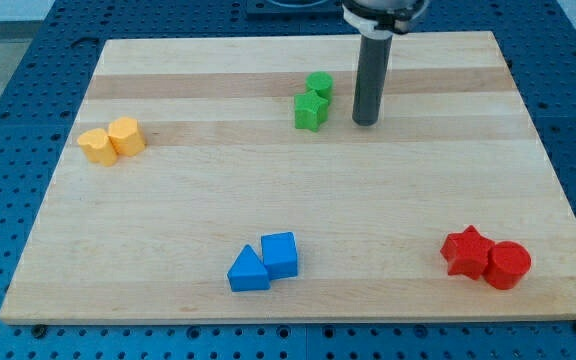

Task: Point at the yellow hexagon

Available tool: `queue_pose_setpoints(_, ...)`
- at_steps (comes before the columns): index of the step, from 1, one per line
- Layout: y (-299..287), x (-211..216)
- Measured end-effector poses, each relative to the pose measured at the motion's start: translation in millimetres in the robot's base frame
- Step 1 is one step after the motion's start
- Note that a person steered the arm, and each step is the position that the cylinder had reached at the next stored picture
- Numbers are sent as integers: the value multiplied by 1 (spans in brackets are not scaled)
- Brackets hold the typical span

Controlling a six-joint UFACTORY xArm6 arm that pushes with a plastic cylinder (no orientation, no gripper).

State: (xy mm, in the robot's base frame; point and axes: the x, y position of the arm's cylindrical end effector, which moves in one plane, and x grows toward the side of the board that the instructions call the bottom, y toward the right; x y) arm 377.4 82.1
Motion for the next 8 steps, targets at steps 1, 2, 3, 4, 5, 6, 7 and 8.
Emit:
queue_pose_setpoints(1, -17, 16)
queue_pose_setpoints(2, -19, 16)
queue_pose_setpoints(3, -19, 17)
queue_pose_setpoints(4, -19, 17)
queue_pose_setpoints(5, -35, 36)
queue_pose_setpoints(6, -103, 43)
queue_pose_setpoints(7, -181, 40)
queue_pose_setpoints(8, -246, 40)
